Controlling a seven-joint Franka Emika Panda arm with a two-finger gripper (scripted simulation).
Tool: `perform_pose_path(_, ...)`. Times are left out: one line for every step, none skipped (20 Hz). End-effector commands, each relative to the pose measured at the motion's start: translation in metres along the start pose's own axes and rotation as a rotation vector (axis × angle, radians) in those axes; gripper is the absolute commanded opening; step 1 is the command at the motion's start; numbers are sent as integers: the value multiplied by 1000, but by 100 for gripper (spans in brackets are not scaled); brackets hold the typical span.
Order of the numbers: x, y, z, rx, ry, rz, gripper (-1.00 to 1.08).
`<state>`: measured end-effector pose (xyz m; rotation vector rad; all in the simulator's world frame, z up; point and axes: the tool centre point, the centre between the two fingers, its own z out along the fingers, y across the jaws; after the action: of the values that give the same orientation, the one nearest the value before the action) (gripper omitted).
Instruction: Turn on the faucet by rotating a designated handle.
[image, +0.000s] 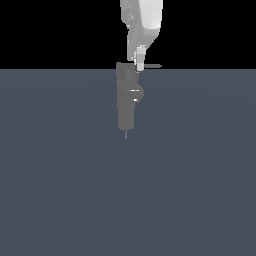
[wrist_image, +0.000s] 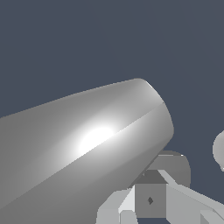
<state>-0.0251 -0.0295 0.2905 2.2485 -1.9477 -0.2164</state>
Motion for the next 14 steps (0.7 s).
perform_pose_path(13, -5, -2, 7, 1, 13, -100)
perform_pose_path(16, -6, -2, 8, 1, 14, -100)
perform_pose_path(18, -8, -3, 8, 1, 15, -100)
perform_pose_path(21, -10, -3, 8, 1, 16, -100)
perform_pose_path(23, -11, -3, 9, 1, 17, -100)
perform_pose_path(26, -13, -3, 9, 1, 18, -100)
perform_pose_path(28, -15, -3, 9, 1, 19, -100)
perform_pose_path(31, -16, -3, 9, 1, 20, -100)
perform_pose_path(33, -18, -3, 10, 1, 20, -100)
perform_pose_path(36, -19, -3, 10, 1, 21, -100)
perform_pose_path(38, -21, -4, 10, 1, 22, -100)
perform_pose_path(41, -23, -4, 11, 1, 23, -100)
perform_pose_path(43, -24, -4, 11, 1, 24, -100)
perform_pose_path(45, -26, -4, 11, 1, 25, -100)
